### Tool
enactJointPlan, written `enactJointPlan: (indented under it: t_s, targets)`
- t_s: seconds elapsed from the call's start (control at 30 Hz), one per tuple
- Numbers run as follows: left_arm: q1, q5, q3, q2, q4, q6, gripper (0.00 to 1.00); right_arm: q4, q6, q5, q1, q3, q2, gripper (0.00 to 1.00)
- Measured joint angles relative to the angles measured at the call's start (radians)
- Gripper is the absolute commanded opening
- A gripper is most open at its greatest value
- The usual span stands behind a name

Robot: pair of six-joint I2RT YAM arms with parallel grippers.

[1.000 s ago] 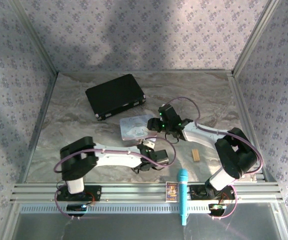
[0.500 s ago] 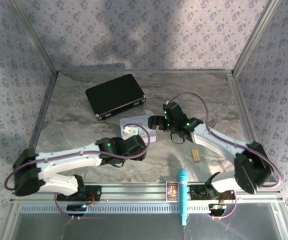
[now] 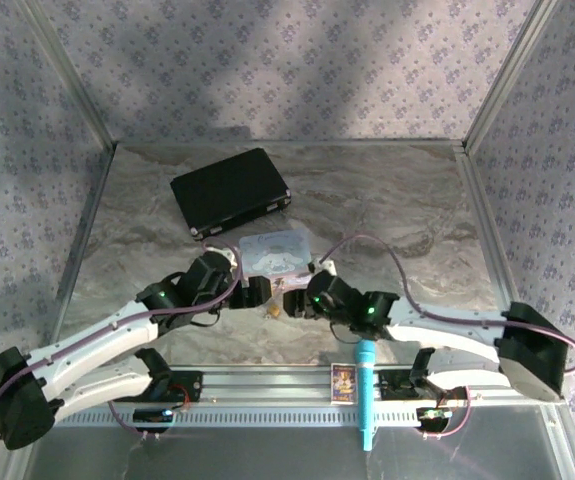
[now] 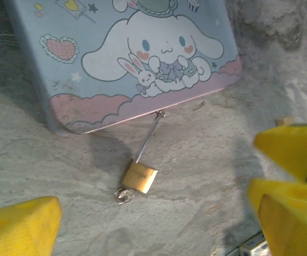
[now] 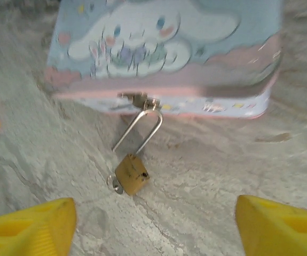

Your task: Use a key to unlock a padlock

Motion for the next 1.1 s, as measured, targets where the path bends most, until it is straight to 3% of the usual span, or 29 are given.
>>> enactJointPlan:
  t_s: [0.2,0.33,0.67,1.1]
  targets:
    - [0.026,0.03,-0.024,0.013,0.017,-0.017,0.92,0.13,0.072,0.027,0.06,0.021,0.201,0.61]
    - [0.026,0.03,-0.037,0.011,0.016,-0.024,0.92,0.147,0.101,0.033,0.064,0.072,0.308,0.59]
    - [0.026,0.029,-0.083,-0.002,0.016,-0.044,0.92,0.148,0.135,0.058,0.066,0.149,0.442,0.51]
    - [0.026,0.018,-0.084,-0.002,0.017,-0.051,0.92,0.094,0.179,0.097,0.068,0.197,0.48,0.35]
